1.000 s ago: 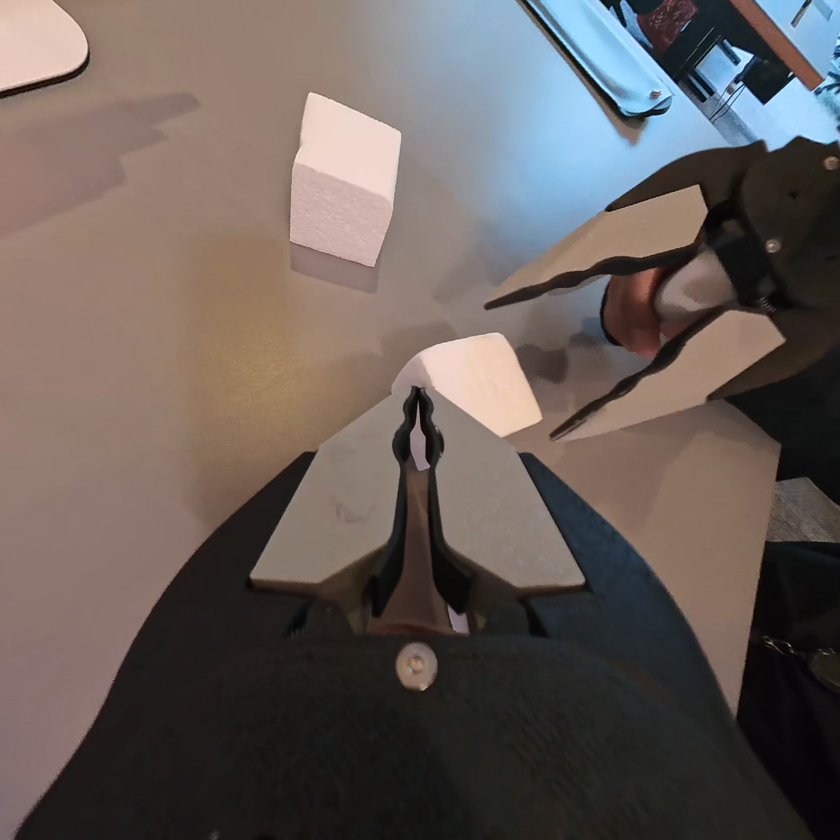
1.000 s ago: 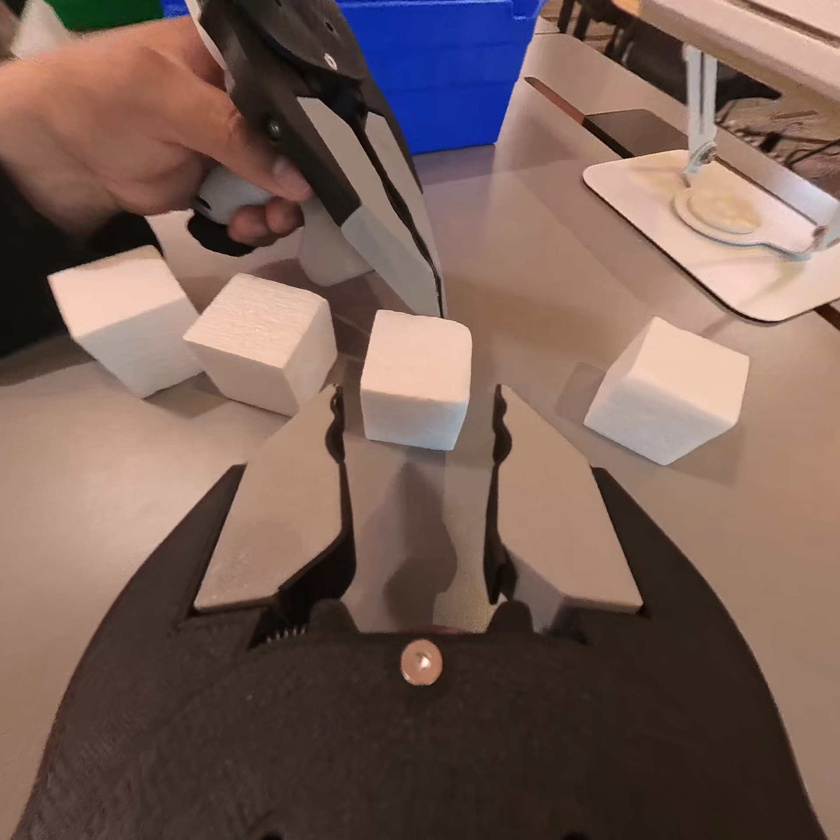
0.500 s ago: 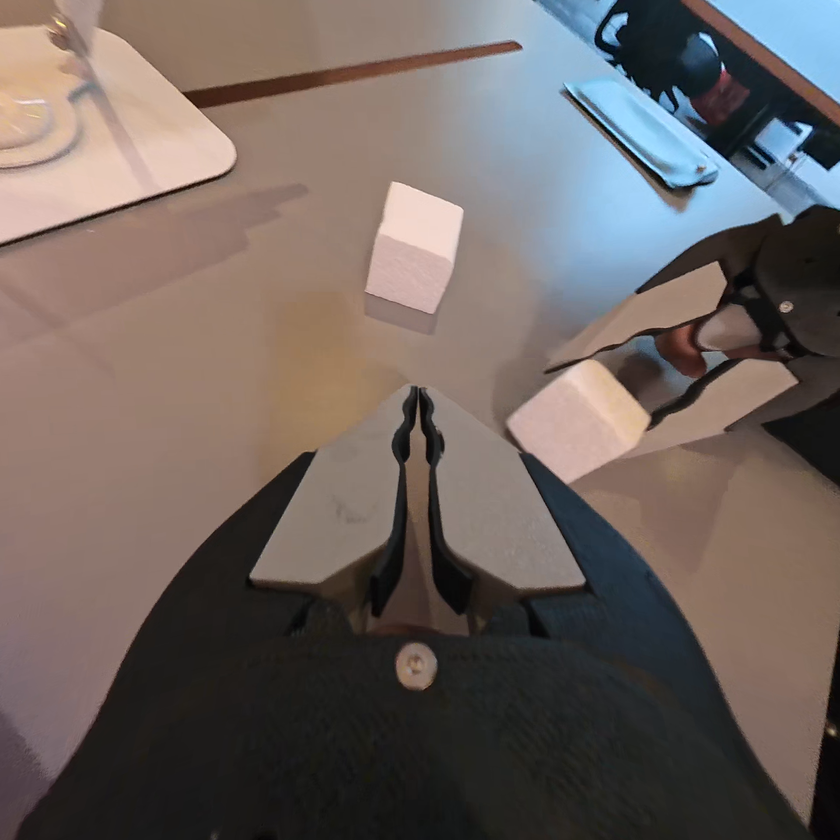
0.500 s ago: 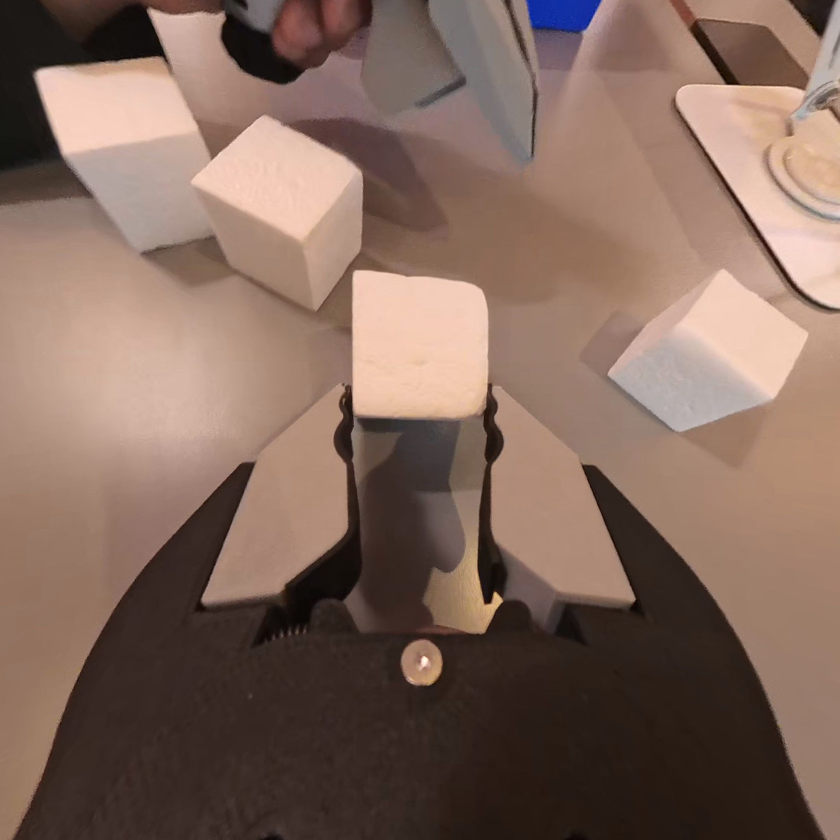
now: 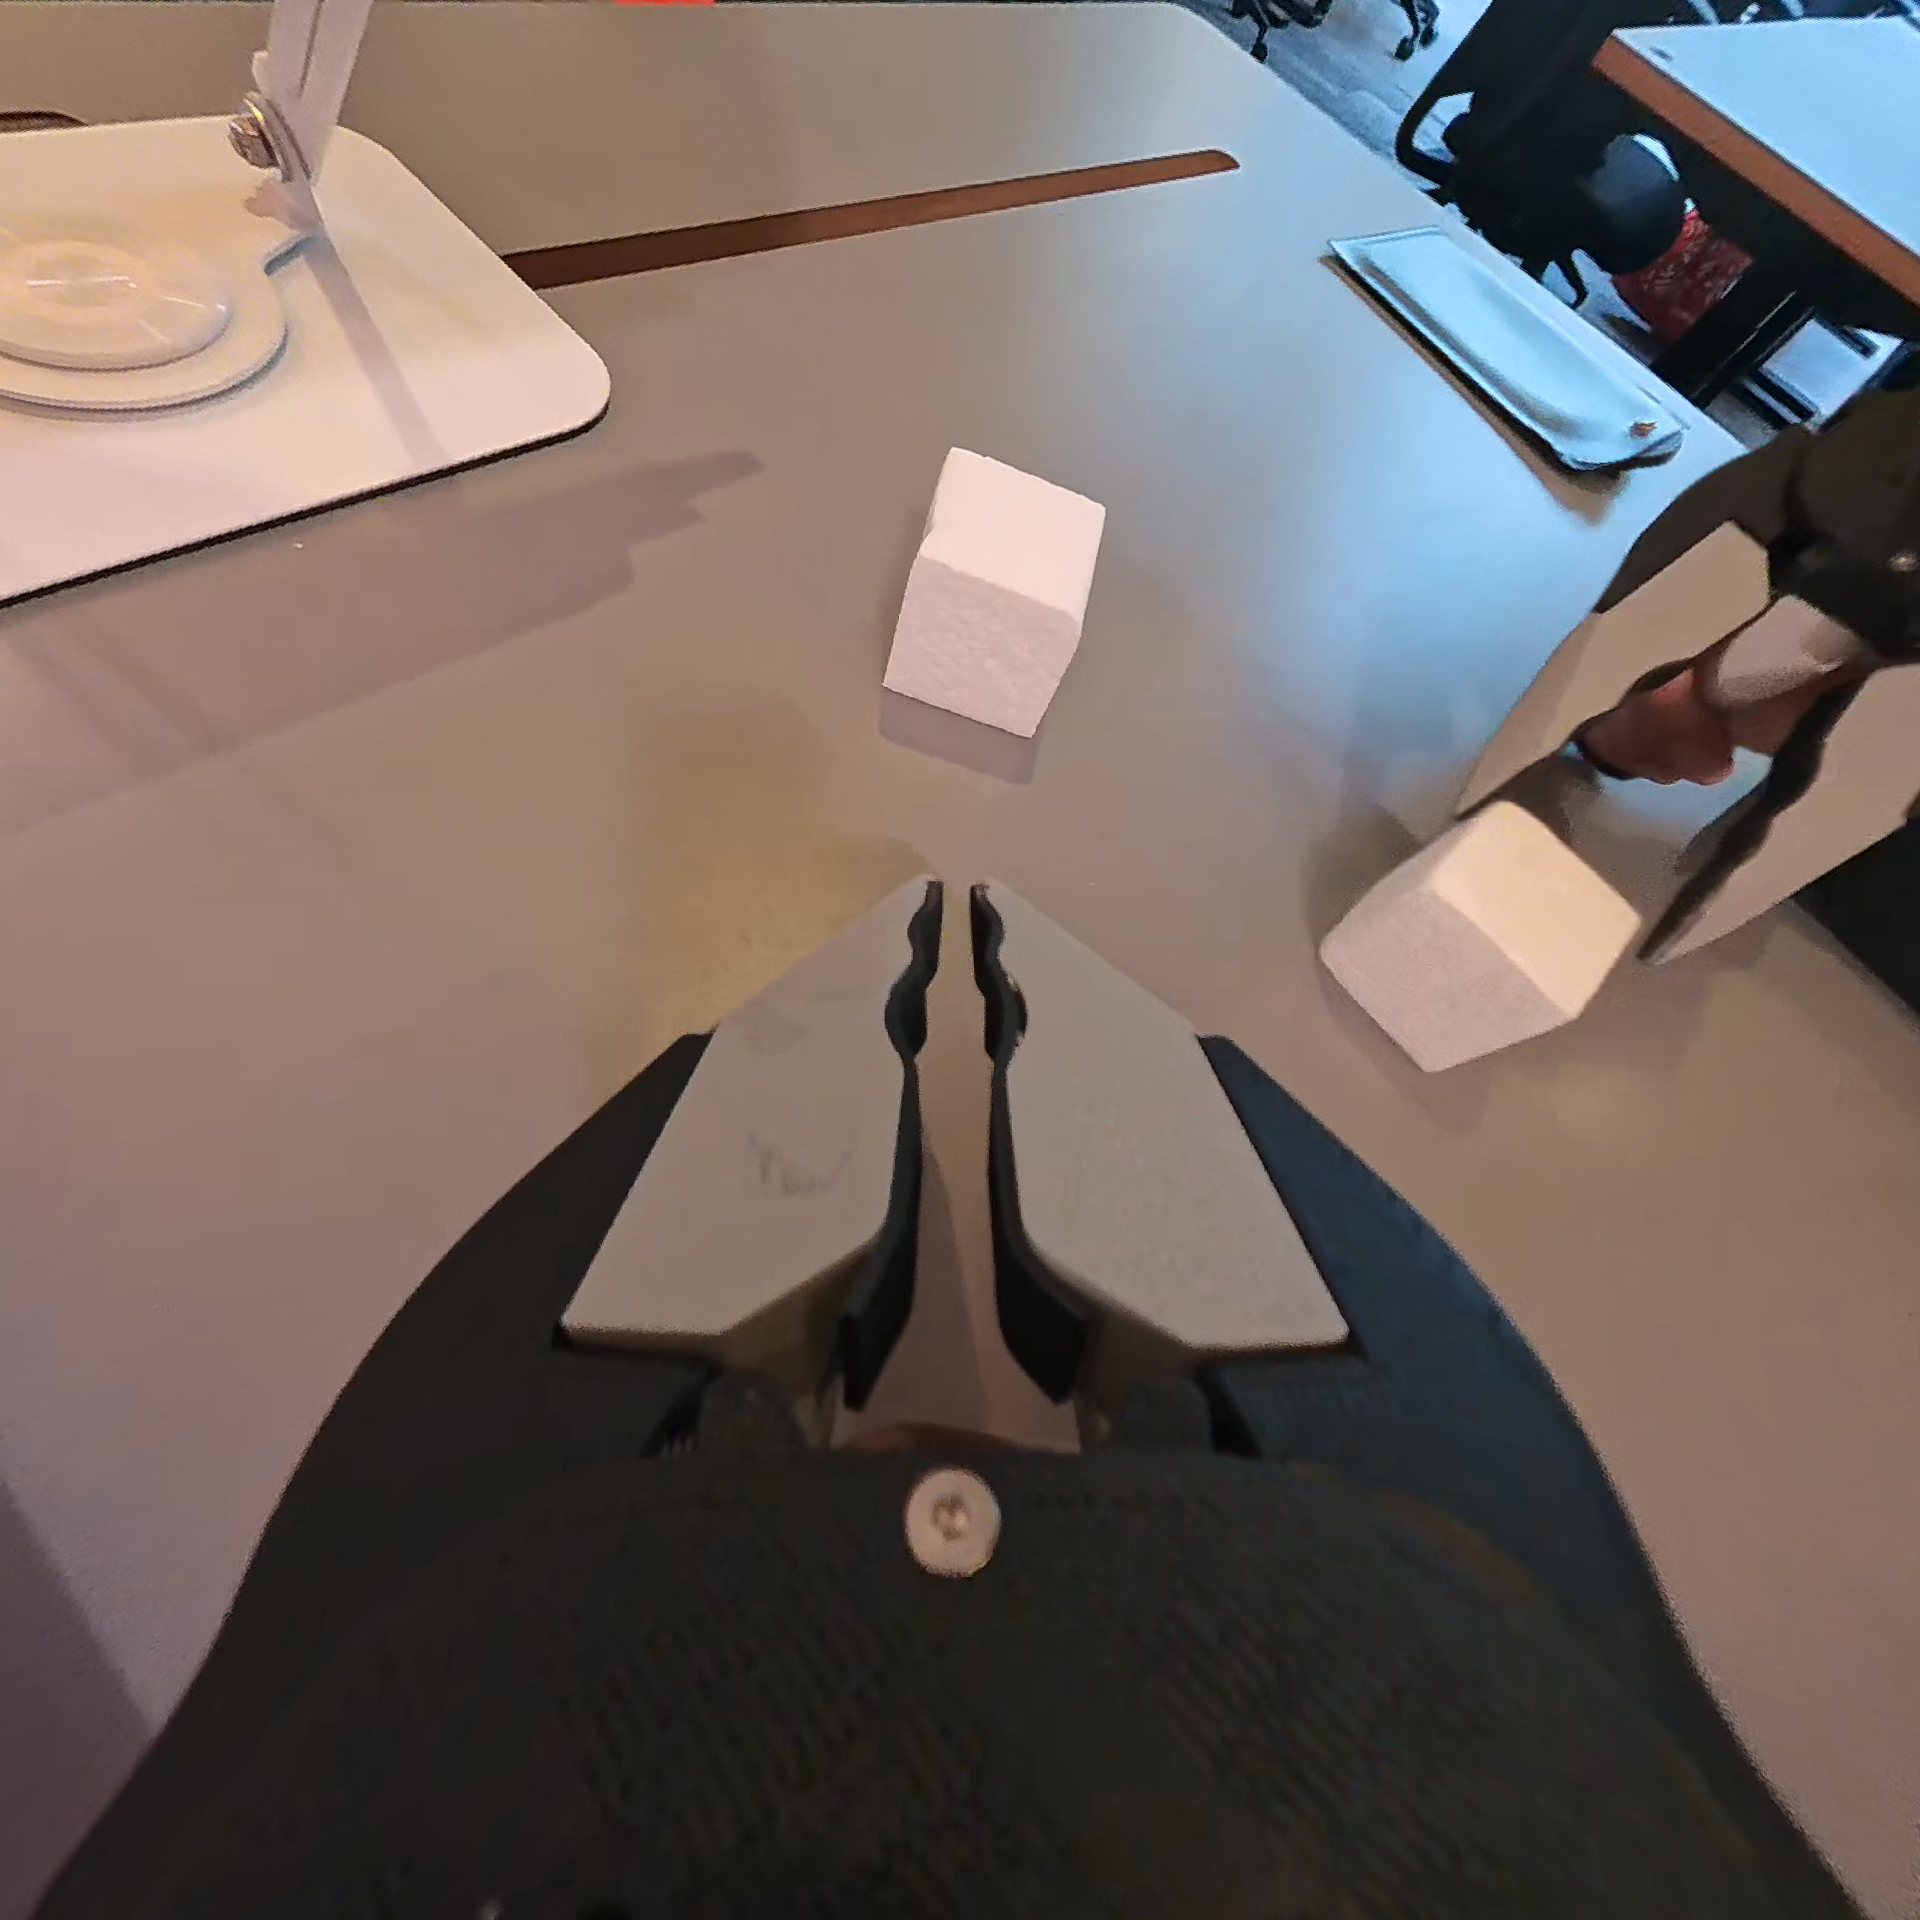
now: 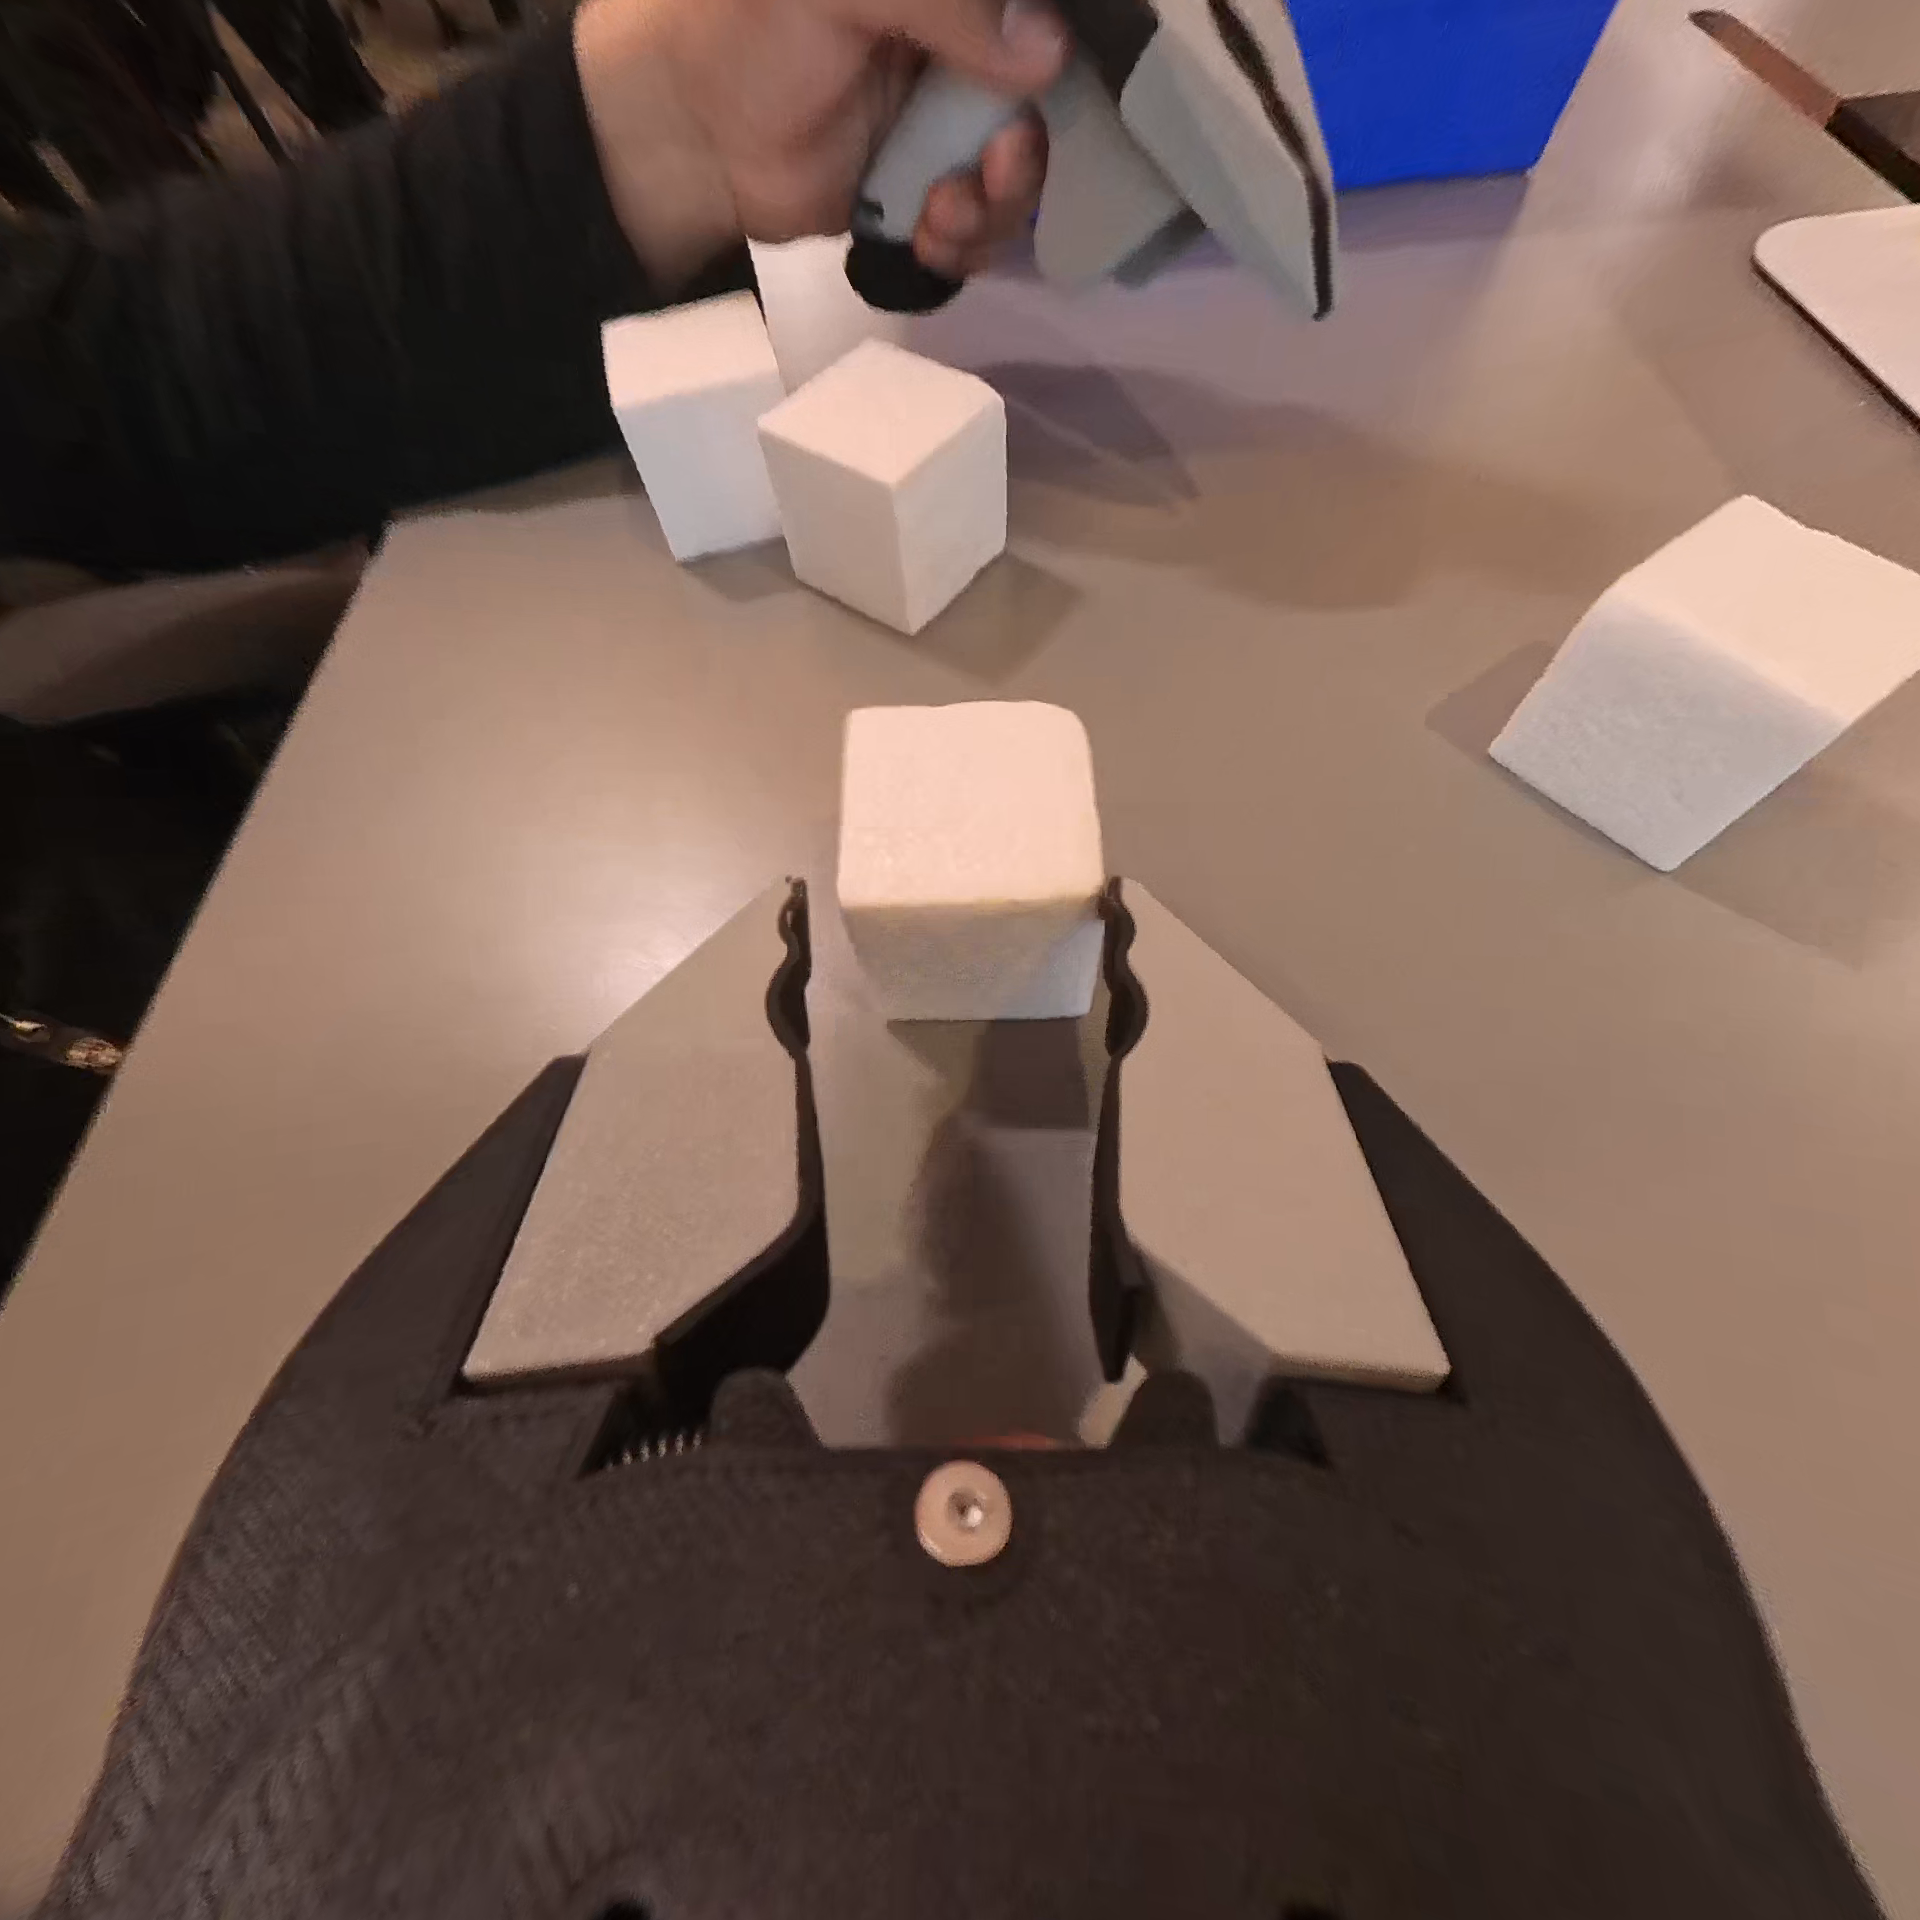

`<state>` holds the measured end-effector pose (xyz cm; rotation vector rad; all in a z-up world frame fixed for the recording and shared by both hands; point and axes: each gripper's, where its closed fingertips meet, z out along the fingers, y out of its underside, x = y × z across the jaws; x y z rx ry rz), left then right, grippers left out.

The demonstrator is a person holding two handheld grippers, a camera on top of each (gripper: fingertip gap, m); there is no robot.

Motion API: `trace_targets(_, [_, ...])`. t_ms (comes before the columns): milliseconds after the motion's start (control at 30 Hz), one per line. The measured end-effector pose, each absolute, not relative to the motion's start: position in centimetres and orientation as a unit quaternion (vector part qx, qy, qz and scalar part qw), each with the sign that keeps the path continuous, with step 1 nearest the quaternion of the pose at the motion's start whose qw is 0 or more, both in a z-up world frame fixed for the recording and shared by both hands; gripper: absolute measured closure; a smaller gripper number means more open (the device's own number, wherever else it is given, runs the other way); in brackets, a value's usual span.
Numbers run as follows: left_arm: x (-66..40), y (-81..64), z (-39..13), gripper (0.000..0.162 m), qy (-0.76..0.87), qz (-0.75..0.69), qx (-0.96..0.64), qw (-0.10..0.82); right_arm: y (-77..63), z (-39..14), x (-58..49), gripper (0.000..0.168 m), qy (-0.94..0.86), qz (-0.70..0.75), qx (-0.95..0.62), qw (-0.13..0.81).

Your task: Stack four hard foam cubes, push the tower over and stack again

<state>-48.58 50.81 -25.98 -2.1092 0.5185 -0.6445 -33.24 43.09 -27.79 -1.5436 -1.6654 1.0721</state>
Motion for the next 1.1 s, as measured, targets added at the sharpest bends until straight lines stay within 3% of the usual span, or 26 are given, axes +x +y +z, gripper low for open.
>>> trace_targets(67, [-48.6,50.8,-26.0,0.159,0.208,-0.255,-0.843,0.425,43.8,-27.8,-33.0,0.121,-0.615,0.408,-0.6,0.311])
trace_targets(933, [-48.9,51.1,-26.2,0.145,0.203,-0.236,-0.848,0.428,47.6,-27.6,-31.8,0.12,-0.563,0.364,-0.638,0.378])
trace_targets(1033, [-49.2,51.3,-26.3,0.139,0.199,-0.229,-0.85,0.43,48.0,-27.3,-32.0,0.117,-0.549,0.373,-0.642,0.385])
trace_targets(1100, [-49.7,51.7,-26.2,0.122,0.184,-0.217,-0.853,0.437,48.6,-26.4,-32.1,0.115,-0.53,0.381,-0.637,0.41])
